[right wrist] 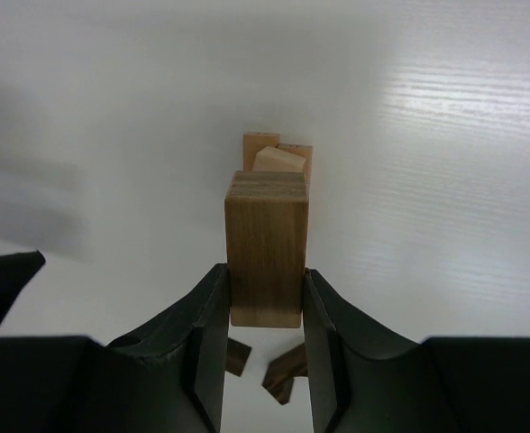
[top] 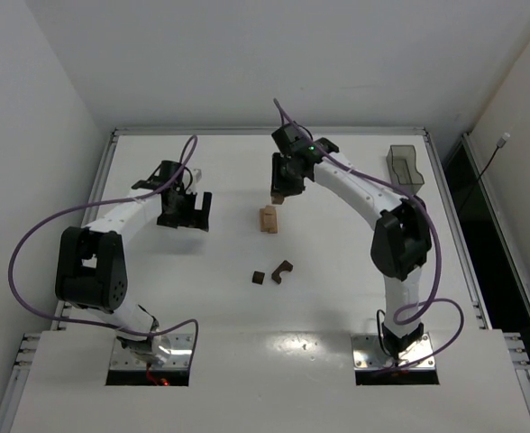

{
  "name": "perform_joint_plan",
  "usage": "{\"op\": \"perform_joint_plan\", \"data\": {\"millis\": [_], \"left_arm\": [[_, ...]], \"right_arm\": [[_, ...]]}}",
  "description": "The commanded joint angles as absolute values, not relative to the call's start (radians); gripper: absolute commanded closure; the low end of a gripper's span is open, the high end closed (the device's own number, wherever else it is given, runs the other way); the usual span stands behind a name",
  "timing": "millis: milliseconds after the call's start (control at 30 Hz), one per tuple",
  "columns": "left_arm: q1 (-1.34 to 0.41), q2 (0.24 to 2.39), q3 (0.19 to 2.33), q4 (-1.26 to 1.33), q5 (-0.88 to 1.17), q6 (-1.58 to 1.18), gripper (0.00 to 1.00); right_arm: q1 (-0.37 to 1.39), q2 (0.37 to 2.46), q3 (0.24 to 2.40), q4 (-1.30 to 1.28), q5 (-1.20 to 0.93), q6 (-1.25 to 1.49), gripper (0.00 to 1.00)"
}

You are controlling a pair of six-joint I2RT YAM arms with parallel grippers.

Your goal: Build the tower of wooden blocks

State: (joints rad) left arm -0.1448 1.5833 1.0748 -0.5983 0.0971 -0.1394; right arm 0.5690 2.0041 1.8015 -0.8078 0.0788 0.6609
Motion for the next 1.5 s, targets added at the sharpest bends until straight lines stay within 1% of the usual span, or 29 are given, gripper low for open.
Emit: {"op": "perform_joint_plan", "data": {"millis": [0,533,633,1467], "left_arm": [[-0.137,1.559,1.074,-0.586,0.104,-0.138,0.0],[-0.118,1.557,1.043,-0.566,0.114,-0.138,0.0],[-0.107,1.557,1.043,-0.566,0.123,-0.138,0.0],[-0.071,1.585,1.034,-0.557,0.15,-0.138,0.0]], "right_arm": [[0.584,1.957,1.755,-0.758,0.115,0.836,1.0],[0.623,2.043,1.778,-0.716,0.083,0.765,1.0],[0.632,2.052,1.749,-0.703,0.083,0.756,1.0],[0.641,2.111,1.749,-0.699,0.14,0.756,1.0]]}}
